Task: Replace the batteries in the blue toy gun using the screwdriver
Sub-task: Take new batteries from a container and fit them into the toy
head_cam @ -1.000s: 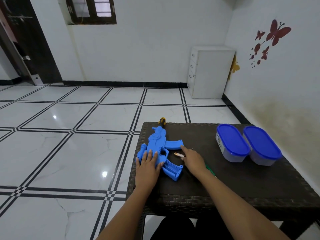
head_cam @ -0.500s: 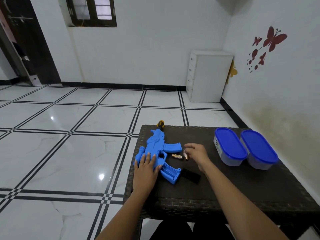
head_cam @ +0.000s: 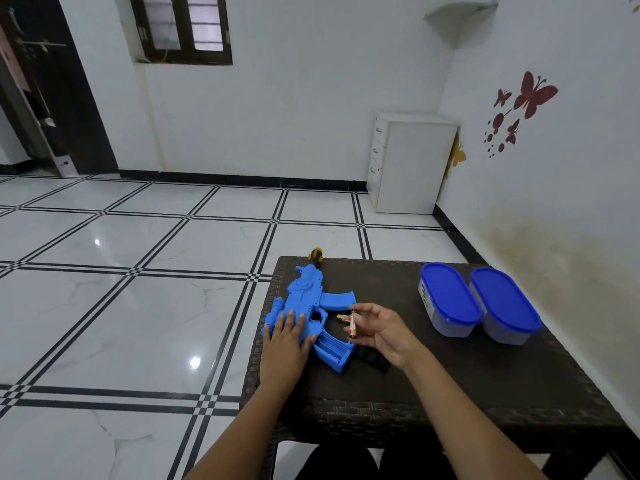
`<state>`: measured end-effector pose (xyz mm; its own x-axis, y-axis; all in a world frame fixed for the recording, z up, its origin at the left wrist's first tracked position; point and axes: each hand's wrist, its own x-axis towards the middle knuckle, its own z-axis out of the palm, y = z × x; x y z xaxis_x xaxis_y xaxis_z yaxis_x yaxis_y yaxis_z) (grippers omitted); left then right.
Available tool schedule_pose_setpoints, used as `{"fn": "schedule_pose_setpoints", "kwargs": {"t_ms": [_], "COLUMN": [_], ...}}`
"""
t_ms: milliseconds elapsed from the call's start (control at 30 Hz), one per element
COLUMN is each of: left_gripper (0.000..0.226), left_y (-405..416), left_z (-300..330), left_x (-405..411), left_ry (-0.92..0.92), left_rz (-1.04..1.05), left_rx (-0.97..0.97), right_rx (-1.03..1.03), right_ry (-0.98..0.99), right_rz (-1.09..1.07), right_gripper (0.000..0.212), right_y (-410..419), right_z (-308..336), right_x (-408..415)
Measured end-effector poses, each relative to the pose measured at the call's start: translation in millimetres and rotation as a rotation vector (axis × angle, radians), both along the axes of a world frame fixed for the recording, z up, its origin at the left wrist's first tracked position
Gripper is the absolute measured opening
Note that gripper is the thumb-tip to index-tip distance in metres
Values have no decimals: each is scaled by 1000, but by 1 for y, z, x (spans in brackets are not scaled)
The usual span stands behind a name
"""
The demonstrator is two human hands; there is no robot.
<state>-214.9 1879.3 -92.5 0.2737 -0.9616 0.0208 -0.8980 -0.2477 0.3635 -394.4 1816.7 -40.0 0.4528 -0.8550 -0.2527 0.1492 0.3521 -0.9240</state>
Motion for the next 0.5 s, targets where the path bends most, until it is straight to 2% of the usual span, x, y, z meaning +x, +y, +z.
{"fn": "schedule_pose_setpoints", "kwargs": {"t_ms": [300, 400, 500], "left_gripper": [59, 59, 59], "left_y": [-1, -1, -1], "left_z": [-2, -2, -4], "left_x": [1, 1, 2], "left_ry": [-6, -5, -17], "left_rz": [-1, -2, -4], "left_rx": [-5, -11, -27], "right_rx": [-146, -211, -198], "right_ry": [206, 347, 307], "right_rz": [-13, 30, 41], "right_gripper": [11, 20, 29], "right_y": [8, 11, 11], "right_z": [1, 3, 5], "right_x": [13, 20, 25]}}
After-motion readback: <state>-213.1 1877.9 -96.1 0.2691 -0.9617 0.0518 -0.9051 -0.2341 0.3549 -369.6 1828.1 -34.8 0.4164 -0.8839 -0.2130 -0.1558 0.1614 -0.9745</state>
